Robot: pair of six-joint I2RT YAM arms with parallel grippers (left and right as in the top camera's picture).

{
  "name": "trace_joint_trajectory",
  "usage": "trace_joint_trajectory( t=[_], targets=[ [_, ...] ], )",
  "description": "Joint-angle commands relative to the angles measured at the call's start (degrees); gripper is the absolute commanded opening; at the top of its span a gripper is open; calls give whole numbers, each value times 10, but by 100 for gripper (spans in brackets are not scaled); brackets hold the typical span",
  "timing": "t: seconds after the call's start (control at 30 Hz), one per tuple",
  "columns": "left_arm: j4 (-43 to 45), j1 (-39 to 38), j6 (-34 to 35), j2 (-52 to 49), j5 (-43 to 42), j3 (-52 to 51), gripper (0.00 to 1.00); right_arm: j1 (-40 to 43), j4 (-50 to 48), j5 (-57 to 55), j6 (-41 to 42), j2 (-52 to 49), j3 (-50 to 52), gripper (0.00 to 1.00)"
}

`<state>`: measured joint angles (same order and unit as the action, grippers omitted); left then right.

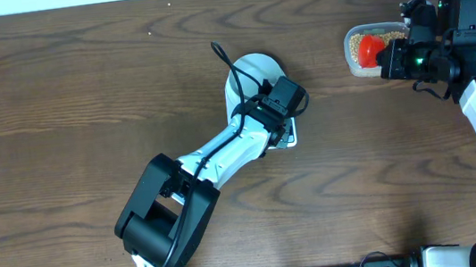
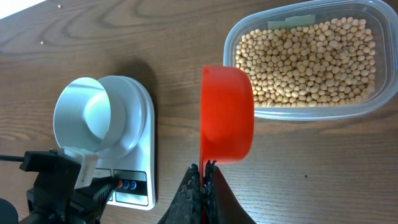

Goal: Scoop item into bowl and weigh 50g on scale

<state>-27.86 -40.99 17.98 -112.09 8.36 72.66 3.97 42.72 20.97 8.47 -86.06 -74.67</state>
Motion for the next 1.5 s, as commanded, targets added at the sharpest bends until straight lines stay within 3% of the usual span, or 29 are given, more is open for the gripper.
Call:
trace_joint_trajectory(
  t=[0.0,0.27,1.47],
  targets=[
    [-3,2,1,2,11,-4,7,3,0,-1,-9,11,-11,1],
    [10,1,-4,2,-30,-4,7,3,-1,-1,-9,11,-11,1],
    [1,2,-2,0,1,-9,7,3,0,-1,-9,11,-11,1]
  ],
)
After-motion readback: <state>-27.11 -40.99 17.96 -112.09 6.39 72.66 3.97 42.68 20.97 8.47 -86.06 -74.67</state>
